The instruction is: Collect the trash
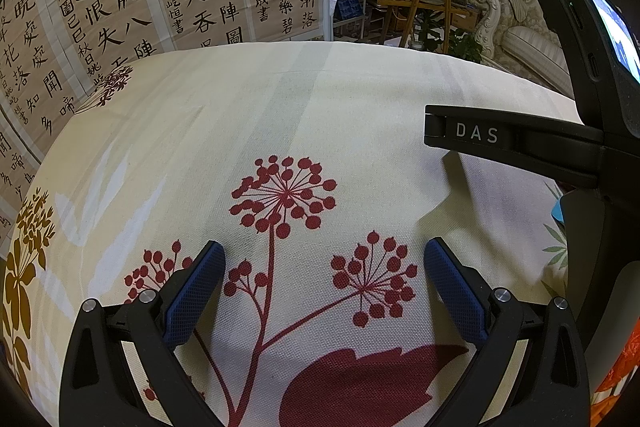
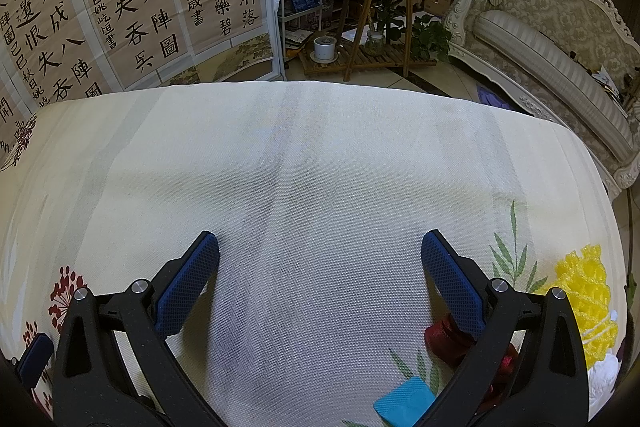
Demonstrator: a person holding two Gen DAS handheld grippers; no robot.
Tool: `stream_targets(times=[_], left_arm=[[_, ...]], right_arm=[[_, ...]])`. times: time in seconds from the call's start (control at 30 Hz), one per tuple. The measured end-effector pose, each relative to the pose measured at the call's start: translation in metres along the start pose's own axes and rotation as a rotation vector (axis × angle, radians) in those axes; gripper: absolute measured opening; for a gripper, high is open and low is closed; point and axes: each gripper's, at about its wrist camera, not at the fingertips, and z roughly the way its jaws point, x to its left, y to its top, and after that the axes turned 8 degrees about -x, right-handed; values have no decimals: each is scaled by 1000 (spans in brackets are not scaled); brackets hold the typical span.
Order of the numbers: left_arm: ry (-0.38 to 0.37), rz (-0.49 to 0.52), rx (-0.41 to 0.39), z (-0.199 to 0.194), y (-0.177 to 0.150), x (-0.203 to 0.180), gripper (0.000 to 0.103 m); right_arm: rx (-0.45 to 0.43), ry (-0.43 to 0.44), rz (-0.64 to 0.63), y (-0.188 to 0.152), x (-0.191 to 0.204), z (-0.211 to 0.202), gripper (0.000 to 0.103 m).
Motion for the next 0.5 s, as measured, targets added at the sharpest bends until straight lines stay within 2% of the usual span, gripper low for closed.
stream_targets(times=[0.5], left_arm=[[0, -1, 0, 0, 0, 0, 98]], right_arm=[[0, 0, 0, -1, -1, 0, 99]])
